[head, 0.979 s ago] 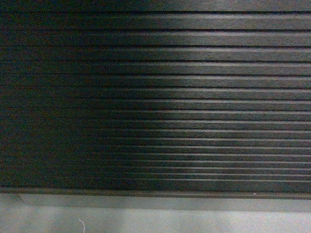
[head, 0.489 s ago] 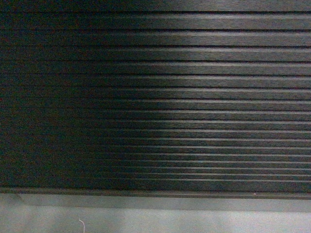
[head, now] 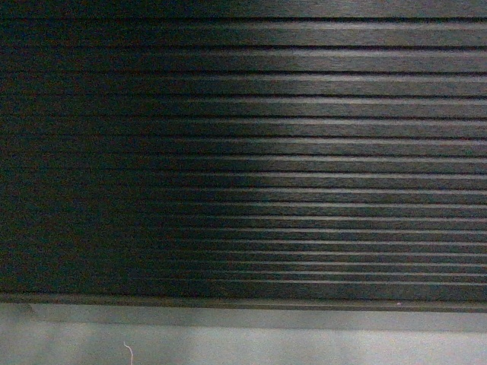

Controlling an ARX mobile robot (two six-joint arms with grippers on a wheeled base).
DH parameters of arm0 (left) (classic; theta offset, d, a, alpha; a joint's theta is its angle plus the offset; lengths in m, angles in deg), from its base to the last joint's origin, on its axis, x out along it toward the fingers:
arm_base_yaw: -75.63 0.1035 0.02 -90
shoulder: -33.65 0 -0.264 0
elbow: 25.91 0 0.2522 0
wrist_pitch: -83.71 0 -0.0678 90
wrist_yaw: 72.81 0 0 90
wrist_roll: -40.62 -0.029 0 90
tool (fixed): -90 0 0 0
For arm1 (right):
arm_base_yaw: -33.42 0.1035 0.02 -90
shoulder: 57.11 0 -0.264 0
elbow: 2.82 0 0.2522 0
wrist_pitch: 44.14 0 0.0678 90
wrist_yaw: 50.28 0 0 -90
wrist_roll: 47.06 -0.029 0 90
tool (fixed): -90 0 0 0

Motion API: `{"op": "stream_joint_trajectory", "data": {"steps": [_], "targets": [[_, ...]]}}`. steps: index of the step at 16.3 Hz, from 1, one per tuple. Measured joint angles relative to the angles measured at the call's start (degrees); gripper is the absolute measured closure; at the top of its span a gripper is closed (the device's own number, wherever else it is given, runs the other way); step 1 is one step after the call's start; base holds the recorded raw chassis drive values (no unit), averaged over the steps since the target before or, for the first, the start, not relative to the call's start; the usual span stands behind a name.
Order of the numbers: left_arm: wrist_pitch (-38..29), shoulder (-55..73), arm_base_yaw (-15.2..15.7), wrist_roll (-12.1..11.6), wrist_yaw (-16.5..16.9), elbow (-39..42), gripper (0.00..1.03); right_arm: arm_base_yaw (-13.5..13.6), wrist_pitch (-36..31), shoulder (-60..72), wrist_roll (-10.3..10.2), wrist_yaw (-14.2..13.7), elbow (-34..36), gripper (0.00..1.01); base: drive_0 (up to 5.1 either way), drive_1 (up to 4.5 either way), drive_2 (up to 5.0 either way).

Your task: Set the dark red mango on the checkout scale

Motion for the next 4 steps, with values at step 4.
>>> {"op": "stream_joint_trajectory", "data": {"steps": [4], "targets": [[0.0, 0.0, 0.0, 0.0, 0.0, 0.0, 0.05, 0.0, 0.0, 0.0, 0.0, 0.0, 0.0, 0.03, 0.0, 0.00, 0.0]]}}
